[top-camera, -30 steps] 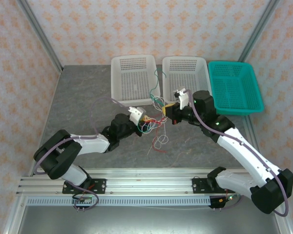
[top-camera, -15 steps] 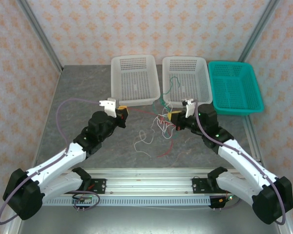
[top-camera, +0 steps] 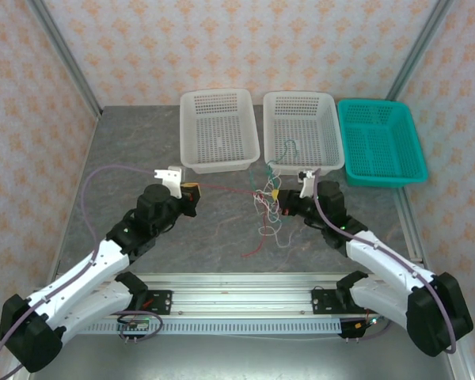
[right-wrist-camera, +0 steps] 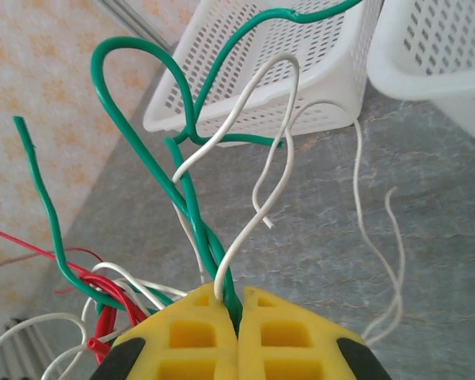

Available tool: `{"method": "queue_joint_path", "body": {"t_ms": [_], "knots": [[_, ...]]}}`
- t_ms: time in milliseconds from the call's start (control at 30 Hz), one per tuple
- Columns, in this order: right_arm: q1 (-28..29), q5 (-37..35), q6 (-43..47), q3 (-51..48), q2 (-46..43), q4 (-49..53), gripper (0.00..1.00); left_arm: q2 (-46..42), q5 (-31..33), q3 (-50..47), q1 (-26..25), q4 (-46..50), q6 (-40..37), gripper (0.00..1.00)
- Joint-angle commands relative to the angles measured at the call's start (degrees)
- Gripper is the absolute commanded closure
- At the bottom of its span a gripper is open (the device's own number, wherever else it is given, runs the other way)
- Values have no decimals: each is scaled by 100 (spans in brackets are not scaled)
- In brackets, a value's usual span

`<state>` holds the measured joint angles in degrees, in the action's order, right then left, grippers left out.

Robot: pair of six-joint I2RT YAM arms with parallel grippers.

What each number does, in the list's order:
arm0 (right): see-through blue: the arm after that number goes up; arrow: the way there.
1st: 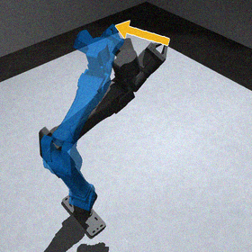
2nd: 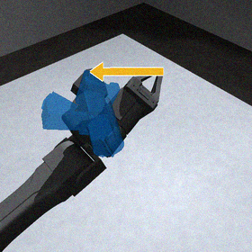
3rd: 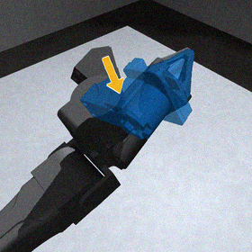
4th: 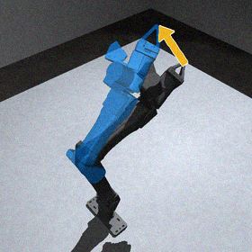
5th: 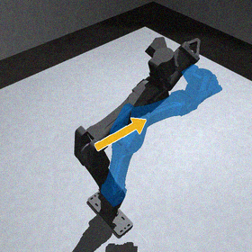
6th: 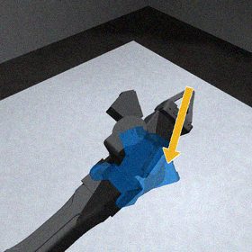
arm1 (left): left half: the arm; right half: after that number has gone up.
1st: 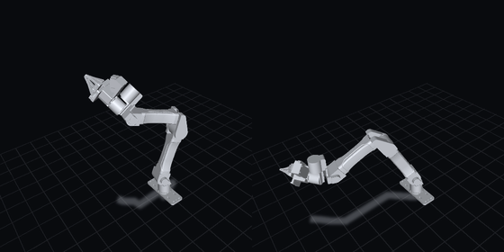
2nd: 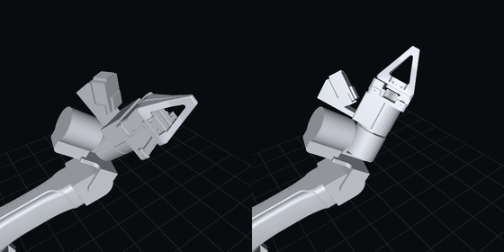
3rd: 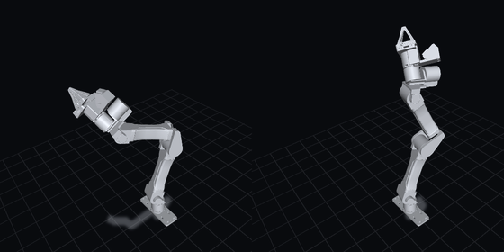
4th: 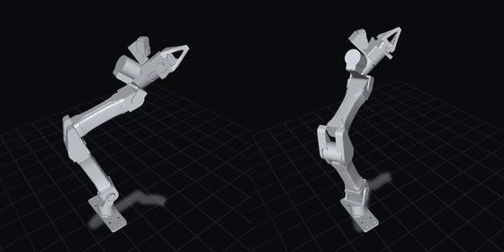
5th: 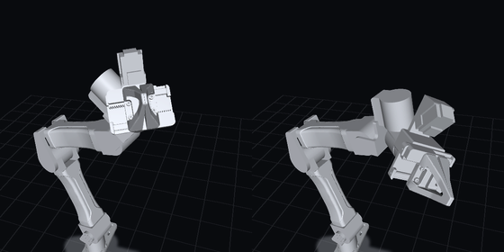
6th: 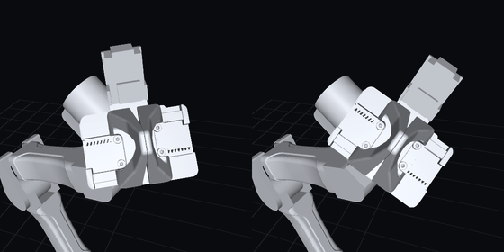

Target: Untangle the cables

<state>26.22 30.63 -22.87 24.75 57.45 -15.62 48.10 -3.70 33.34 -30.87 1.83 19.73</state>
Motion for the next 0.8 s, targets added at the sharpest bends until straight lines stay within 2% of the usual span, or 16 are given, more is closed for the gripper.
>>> {"method": "queue_joint_path", "body": {"t_ms": [0, 33, 67, 167, 267, 333, 367, 433, 500, 633, 767], "knots": [[17, -308, -580, -668, 351, -585, 88, -241, 424, 245, 376, -415, 128, 100], [205, -301, -619, -781, 474, -800, 83, -167, 48, 205, 373, -677, 75, 100], [357, -377, -607, -847, 579, -835, 73, -46, -307, 197, 377, -888, 37, 100], [475, -870, -597, -689, 663, -74, 46, 418, -906, 341, 336, -987, -66, 100], [468, -1863, -505, -431, 16, 1063, 31, 697, -1132, 485, 249, -912, -203, 100], [472, -2155, -360, -431, -611, 1159, 18, 761, -1272, 534, 216, -923, -244, 100], [479, -2076, -233, -489, -932, 983, 13, 786, -1373, 578, 189, -922, -281, 100], [551, -1666, 73, -537, -1114, 420, 12, 822, -1549, 666, 126, -893, -354, 100], [868, -1464, 407, -385, -793, -84, 12, 841, -1612, 753, 36, -845, -408, 100], [1783, -1215, 1290, 489, 741, -632, 12, 886, -1581, 957, -125, -674, -427, 100], [2151, -734, 1356, 969, 2217, -2179, 12, 834, -1646, 1158, -274, -529, -464, 100]]}}
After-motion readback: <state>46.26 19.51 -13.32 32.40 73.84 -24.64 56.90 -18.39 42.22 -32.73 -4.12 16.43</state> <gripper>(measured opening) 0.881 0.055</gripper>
